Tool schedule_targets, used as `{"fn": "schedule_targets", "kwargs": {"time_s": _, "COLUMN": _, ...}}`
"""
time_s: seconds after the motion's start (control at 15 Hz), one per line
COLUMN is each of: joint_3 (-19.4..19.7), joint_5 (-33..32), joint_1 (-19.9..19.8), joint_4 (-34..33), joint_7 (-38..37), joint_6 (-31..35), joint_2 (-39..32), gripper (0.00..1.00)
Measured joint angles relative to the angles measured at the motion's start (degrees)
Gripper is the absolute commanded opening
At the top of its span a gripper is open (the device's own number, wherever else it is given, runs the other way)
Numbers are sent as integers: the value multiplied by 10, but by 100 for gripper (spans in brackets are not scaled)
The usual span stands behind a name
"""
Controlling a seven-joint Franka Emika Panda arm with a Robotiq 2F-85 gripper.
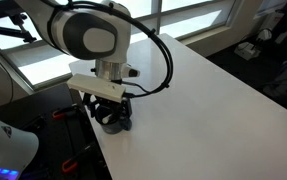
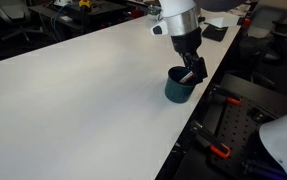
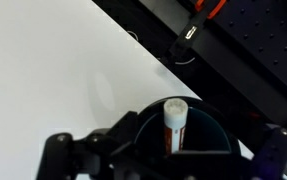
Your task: Remove the marker from the cup
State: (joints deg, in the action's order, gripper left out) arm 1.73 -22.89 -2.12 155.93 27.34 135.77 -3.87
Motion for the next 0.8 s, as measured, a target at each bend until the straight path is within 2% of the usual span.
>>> {"fn": "schedule_targets", "kwargs": {"time_s": 0.53, "joint_3": -31, "joint_5": -3, "joint_1": 30, "joint_4": -11, "joint_7": -49, "joint_6": -6, "joint_2": 23, "gripper": 100}}
{"fn": "schedule_targets", "kwargs": {"time_s": 0.8, "joint_3": -40, "joint_5": -1, "joint_1": 38, "joint_4": -11, "joint_7": -63, "joint_6": -55, "joint_2": 59, "gripper": 100}}
